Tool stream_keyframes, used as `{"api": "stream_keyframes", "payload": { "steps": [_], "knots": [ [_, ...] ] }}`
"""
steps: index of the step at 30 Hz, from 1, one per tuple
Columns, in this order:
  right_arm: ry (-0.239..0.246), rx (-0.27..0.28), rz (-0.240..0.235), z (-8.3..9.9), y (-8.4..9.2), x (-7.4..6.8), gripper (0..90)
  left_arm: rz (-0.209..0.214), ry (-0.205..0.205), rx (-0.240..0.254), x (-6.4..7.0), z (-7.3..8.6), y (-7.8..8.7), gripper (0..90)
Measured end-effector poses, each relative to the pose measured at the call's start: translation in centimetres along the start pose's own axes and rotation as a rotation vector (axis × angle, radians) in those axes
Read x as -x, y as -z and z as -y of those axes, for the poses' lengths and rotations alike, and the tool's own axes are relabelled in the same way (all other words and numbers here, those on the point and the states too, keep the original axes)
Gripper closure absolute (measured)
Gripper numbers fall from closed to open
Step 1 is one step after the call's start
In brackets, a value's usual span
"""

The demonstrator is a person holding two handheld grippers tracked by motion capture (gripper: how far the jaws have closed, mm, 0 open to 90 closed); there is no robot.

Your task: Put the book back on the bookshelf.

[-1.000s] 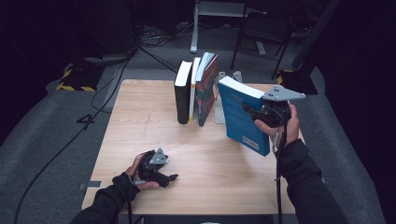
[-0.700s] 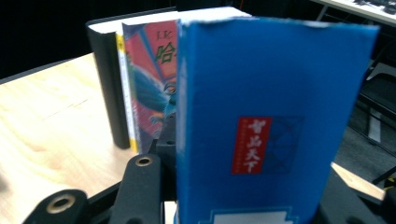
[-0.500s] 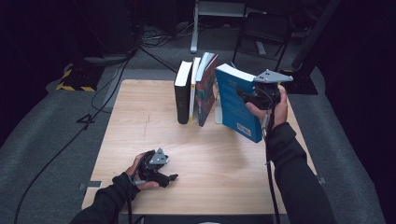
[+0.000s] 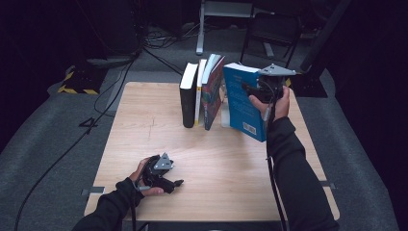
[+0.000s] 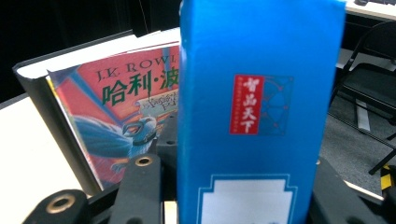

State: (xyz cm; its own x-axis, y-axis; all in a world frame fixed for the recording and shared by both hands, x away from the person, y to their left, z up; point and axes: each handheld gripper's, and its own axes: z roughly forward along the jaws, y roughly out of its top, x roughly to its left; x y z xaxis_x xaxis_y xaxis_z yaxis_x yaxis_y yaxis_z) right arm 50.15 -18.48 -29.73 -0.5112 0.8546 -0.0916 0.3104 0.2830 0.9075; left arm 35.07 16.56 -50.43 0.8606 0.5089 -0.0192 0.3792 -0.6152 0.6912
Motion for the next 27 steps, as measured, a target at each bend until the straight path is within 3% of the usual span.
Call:
{"api": "stream_keyframes", "payload": {
  "steps": [8, 18, 21, 27],
  "knots": [
    [-0.005, 0.015, 0.033, -0.4, -1.6, -0.3, 60.9, 0.004, -0.005, -0.001, 0.0, 0.0, 0.0, 16.2],
    [0.007, 0.053, 0.078, 1.2, -1.6, -1.0, 60.9, 0.006, -0.006, 0.001, 0.0, 0.0, 0.0, 16.2],
    [-0.027, 0.057, 0.092, 1.2, -1.6, -0.8, 60.8, 0.005, -0.007, 0.0, 0.0, 0.0, 0.0, 16.3],
    [-0.033, 0.073, 0.111, 1.3, -2.6, -0.6, 60.8, 0.009, -0.011, 0.0, 0.0, 0.0, 0.0, 16.2]
  ]
}}
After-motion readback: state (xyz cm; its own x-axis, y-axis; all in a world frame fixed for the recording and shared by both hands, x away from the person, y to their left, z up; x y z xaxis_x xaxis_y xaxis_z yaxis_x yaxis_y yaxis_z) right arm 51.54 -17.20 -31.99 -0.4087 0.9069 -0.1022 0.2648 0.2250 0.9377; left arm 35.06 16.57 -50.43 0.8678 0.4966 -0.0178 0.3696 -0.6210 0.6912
